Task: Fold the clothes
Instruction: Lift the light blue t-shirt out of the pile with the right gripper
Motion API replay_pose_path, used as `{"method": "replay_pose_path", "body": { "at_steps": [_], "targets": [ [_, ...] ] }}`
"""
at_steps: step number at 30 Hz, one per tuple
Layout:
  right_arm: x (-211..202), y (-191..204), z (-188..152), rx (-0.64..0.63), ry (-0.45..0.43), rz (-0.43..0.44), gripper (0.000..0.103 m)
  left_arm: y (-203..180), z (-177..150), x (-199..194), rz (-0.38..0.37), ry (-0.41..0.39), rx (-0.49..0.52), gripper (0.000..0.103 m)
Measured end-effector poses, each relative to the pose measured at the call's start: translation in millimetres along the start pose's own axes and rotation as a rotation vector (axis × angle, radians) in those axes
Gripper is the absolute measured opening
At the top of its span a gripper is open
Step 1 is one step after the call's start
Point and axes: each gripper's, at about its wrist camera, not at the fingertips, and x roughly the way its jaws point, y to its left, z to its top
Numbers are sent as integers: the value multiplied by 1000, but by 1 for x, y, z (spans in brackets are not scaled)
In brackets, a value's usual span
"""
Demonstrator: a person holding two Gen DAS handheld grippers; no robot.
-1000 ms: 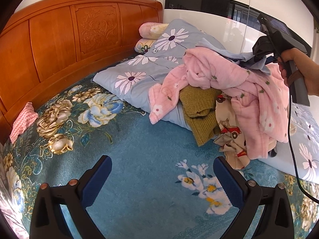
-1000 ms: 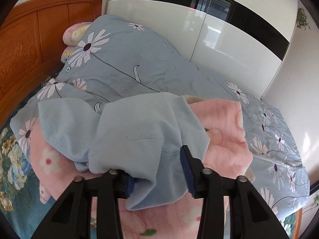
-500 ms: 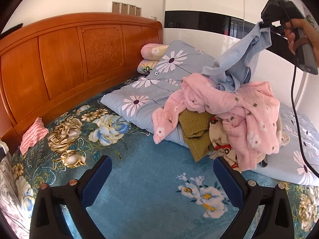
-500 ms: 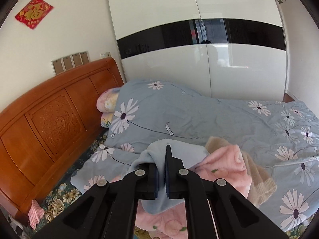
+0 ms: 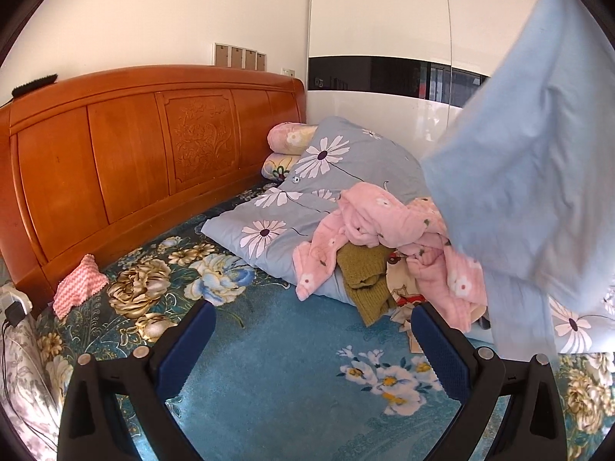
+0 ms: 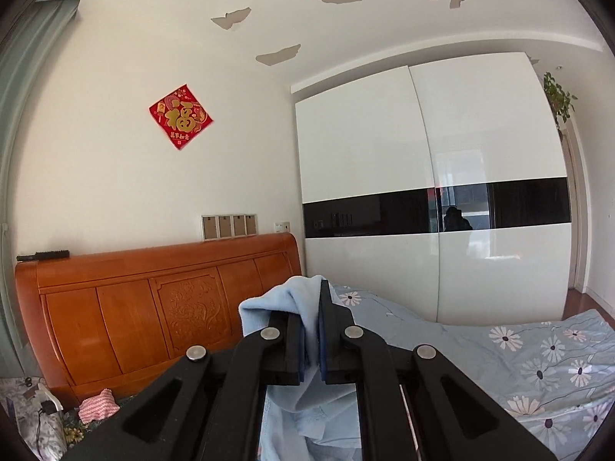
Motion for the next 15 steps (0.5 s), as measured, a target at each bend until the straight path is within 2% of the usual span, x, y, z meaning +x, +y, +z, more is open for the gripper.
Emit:
{"method": "replay_pose_path", "body": {
  "at_steps": [4,7,12,14,15],
  "targets": [
    [-47,-12,-11,12,56,-20,5,5,-5,-9,-11,8,-1,103],
    [-45,-24,-48,23,226,-26,6,-1,-9,-13,-42,34,11,103],
    [17,-57,-188,78,704,-119,6,-15,-18,-15,-108,110,12,103],
    [31,-73,-254,147,846,-170,6,-20,-23,-14,-145,150,4,103],
    [30,-79,-282,189,886,-150,6,-22,-26,-13,-161,163,-5,103]
  ]
}}
